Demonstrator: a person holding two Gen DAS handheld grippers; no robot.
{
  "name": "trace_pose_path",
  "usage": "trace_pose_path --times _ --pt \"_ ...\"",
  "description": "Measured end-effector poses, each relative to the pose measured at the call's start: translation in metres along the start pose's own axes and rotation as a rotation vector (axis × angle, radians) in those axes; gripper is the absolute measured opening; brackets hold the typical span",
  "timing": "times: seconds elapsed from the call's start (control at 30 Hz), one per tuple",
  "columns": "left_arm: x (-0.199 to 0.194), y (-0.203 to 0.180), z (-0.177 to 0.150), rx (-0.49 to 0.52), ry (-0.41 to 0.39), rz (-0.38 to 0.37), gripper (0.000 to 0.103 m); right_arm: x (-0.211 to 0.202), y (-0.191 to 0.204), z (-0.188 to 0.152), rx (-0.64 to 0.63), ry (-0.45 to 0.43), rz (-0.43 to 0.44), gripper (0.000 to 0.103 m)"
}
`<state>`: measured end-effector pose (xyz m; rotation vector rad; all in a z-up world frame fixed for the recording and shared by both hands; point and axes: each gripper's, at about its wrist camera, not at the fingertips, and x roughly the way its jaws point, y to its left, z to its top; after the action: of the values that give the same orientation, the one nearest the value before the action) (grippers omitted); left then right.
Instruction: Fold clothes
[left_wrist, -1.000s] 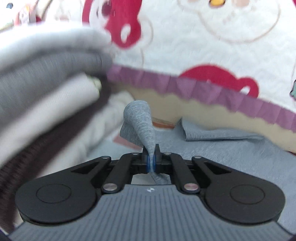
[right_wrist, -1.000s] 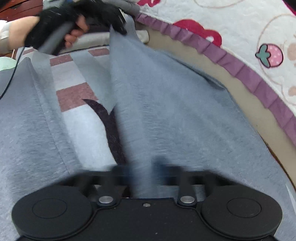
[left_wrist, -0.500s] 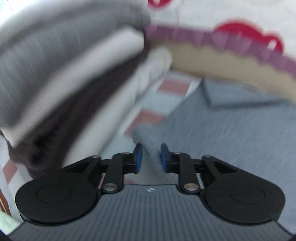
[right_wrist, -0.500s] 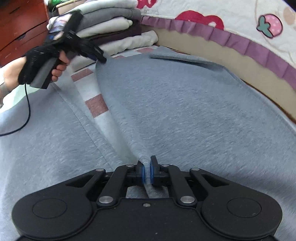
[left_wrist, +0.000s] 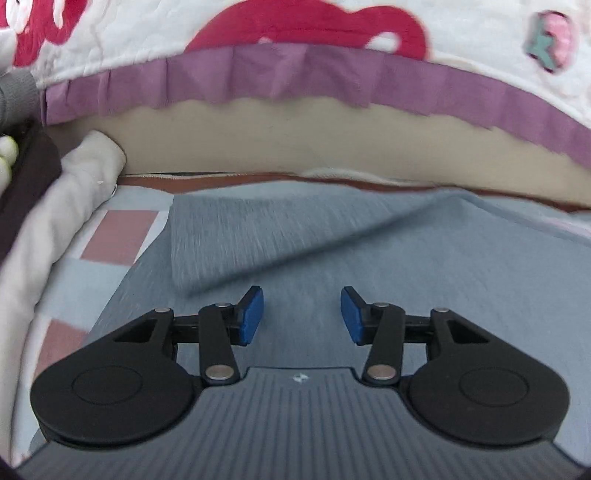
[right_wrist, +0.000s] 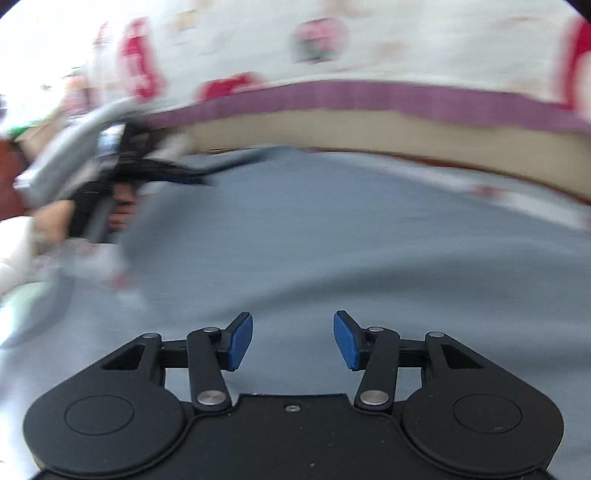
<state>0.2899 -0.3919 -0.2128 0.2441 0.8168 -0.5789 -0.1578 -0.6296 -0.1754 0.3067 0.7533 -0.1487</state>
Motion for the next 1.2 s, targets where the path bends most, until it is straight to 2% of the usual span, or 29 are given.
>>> trace_pose_path --times 0.07,0.2,0.23,0.33,0.37,0.43,0.5,0.57,0.63,0.67,0.7,0.73,0.77,0.8,0.83,0.87,0.9,0.97,1.03,1.1,1.2 --pt "0.012 0.004 0.012 -0.008 -0.024 0.047 0.046 -0.022 -0.041 -0.004 0.079 -0.024 -0.137 0.054" --pt "0.017 0.015 0.043 0.020 -0.149 0.265 0.045 -0.074 -0.114 -0.013 0.231 -0.104 -0.440 0.054" --pt "0.011 0.019 0.050 0.004 -0.193 0.294 0.046 -0.087 -0.130 -0.016 0.257 -0.119 -0.524 0.056" --pt "-0.013 0.027 0.061 -0.048 -0.291 0.320 0.051 -0.119 -0.178 -0.029 0.370 -0.147 -0.668 0.058" --pt "-0.019 0.025 0.061 -0.049 -0.305 0.313 0.052 -0.127 -0.191 -0.033 0.409 -0.155 -0.684 0.058" --pt "-0.026 0.014 0.056 -0.016 -0.277 0.258 0.053 -0.140 -0.215 -0.041 0.476 -0.159 -0.674 0.063" --pt "-0.033 -0.005 0.045 0.036 -0.215 0.155 0.053 -0.144 -0.237 -0.045 0.542 -0.144 -0.626 0.074" --pt "-0.039 -0.027 0.026 0.071 -0.159 0.037 0.053 -0.140 -0.254 -0.046 0.565 -0.139 -0.635 0.075" --pt "-0.046 -0.046 0.006 0.093 -0.109 -0.074 0.053 -0.120 -0.264 -0.047 0.587 -0.092 -0.616 0.088" --pt "-0.051 -0.057 -0.005 0.107 -0.088 -0.126 0.053 -0.109 -0.269 -0.048 0.599 -0.064 -0.600 0.085" --pt "-0.056 -0.069 -0.016 0.121 -0.072 -0.174 0.053 -0.102 -0.272 -0.048 0.587 -0.051 -0.594 0.055" --pt "-0.061 -0.079 -0.025 0.140 -0.057 -0.210 0.053 -0.104 -0.269 -0.044 0.556 -0.079 -0.609 0.030" --pt "-0.064 -0.088 -0.032 0.164 -0.043 -0.237 0.053 -0.109 -0.264 -0.040 0.522 -0.122 -0.632 0.022" --pt "-0.068 -0.098 -0.040 0.187 -0.030 -0.264 0.053 -0.114 -0.261 -0.037 0.495 -0.162 -0.670 0.022" --pt "-0.072 -0.107 -0.046 0.220 -0.013 -0.280 0.053 -0.120 -0.257 -0.034 0.471 -0.202 -0.714 0.022" --pt "-0.075 -0.117 -0.053 0.264 0.000 -0.283 0.053 -0.118 -0.256 -0.032 0.431 -0.187 -0.760 0.022" --pt "-0.078 -0.126 -0.060 0.313 0.004 -0.275 0.053 -0.113 -0.256 -0.030 0.384 -0.151 -0.806 0.026" --pt "-0.081 -0.141 -0.075 0.413 0.006 -0.232 0.053 -0.099 -0.263 -0.032 0.360 -0.053 -0.837 0.029" --pt "-0.083 -0.147 -0.088 0.466 0.010 -0.190 0.053 -0.096 -0.265 -0.034 0.360 -0.008 -0.853 0.047" --pt "-0.085 -0.146 -0.096 0.452 0.016 -0.177 0.053 -0.105 -0.258 -0.033 0.388 -0.035 -0.869 0.052" --pt "-0.098 -0.139 -0.097 0.365 0.039 -0.218 0.054 -0.128 -0.238 -0.032 0.434 -0.083 -0.863 0.055"
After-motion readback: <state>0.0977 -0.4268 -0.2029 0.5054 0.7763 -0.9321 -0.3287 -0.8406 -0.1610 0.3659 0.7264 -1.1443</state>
